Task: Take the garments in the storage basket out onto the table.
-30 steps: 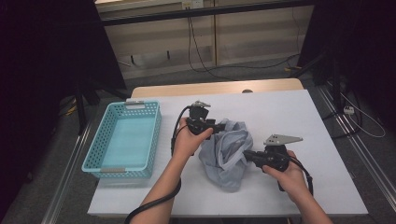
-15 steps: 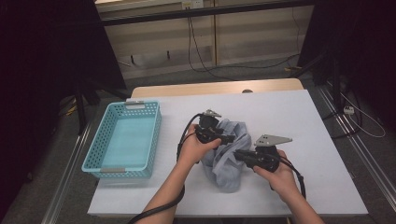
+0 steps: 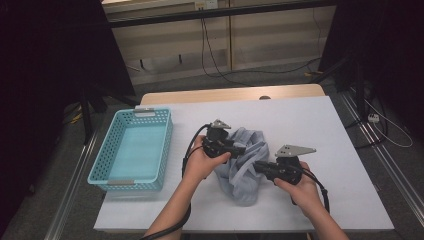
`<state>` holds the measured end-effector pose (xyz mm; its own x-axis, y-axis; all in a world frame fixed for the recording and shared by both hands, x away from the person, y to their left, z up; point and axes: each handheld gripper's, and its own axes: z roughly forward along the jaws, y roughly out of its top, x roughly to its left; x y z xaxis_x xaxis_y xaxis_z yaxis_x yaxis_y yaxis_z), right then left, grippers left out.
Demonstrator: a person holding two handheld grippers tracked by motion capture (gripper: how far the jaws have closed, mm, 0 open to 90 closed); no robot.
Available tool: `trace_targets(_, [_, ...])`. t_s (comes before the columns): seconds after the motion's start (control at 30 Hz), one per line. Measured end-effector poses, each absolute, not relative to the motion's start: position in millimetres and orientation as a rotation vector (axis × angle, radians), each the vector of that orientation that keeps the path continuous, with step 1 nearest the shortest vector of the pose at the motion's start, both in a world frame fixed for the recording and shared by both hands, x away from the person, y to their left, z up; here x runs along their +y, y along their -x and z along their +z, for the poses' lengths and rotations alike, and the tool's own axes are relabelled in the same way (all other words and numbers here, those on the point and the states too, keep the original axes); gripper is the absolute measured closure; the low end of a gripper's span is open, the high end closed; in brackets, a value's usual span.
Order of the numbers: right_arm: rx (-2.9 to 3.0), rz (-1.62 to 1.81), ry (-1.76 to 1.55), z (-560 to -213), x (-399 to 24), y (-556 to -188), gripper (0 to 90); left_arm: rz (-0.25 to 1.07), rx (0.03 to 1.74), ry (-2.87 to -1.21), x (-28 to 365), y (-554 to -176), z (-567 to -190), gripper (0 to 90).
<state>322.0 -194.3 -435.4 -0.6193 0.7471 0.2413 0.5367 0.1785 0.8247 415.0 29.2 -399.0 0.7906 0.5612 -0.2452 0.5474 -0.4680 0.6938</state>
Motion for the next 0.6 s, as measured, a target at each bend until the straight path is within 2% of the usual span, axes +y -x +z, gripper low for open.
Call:
trace_targets(0.07, [2.234,1.416,-1.243,-436,-194,-322,82.7,0.014,0.817,-2.173,29,-414,-402,54.3])
trace_targets(0.23, [2.232,1.417,-1.243,-436,-193,-323,82.2,-0.022,0.793,-2.237,26,-411,-413,78.3])
trace_targets(0.3, [2.23,1.421,-1.247,-435,-194,-324,81.0,-0.022,0.8,-2.222,30,-409,-410,83.7])
trace_targets(0.6, [2.1,1.406,-1.25,-408,-220,-332,61.7,0.051,0.898,-2.092,80,-405,-395,85.6])
